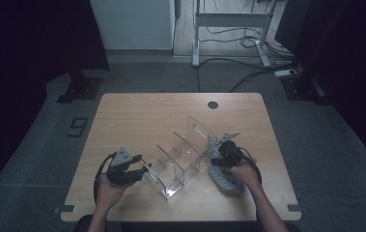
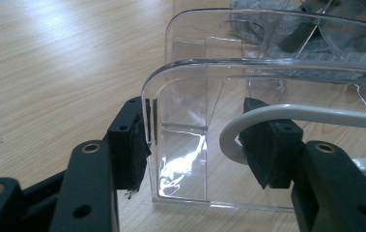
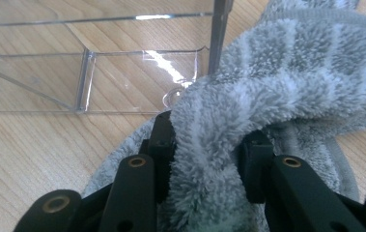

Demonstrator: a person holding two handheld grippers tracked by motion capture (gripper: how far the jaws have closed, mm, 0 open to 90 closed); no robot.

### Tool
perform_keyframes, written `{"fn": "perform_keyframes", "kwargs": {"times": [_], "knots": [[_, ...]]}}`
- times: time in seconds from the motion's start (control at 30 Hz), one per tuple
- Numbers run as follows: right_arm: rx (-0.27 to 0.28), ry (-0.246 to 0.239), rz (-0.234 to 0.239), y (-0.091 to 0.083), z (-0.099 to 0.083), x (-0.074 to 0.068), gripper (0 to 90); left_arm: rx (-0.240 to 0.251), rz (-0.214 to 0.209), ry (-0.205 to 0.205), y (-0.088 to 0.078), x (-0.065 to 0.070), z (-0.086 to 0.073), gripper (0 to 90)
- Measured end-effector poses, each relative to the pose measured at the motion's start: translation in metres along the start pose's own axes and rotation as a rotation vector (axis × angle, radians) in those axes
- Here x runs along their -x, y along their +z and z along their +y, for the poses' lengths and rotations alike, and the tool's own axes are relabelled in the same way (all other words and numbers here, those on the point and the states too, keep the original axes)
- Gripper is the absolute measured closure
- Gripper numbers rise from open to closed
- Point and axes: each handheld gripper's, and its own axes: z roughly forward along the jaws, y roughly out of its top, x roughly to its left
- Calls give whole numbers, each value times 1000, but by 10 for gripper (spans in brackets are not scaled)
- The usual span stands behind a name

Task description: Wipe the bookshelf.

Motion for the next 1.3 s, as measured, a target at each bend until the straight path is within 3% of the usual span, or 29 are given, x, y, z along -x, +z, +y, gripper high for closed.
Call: {"fn": "perform_keyframes", "kwargs": {"times": [0.23,0.57,0.8,1.03,1.3], "knots": [[-9,-6,-28,-6,-1,0,652,12,12,-13,0,1,-2,451],[51,44,-37,-42,-13,7,654,14,14,-14,0,1,-2,451],[92,51,-1,-66,-19,-1,654,11,18,-15,-1,1,-2,451],[117,14,60,-81,-21,-21,654,8,21,-16,-1,3,-1,450],[72,-30,130,-70,-17,-37,652,2,14,-16,0,5,-1,448]]}}
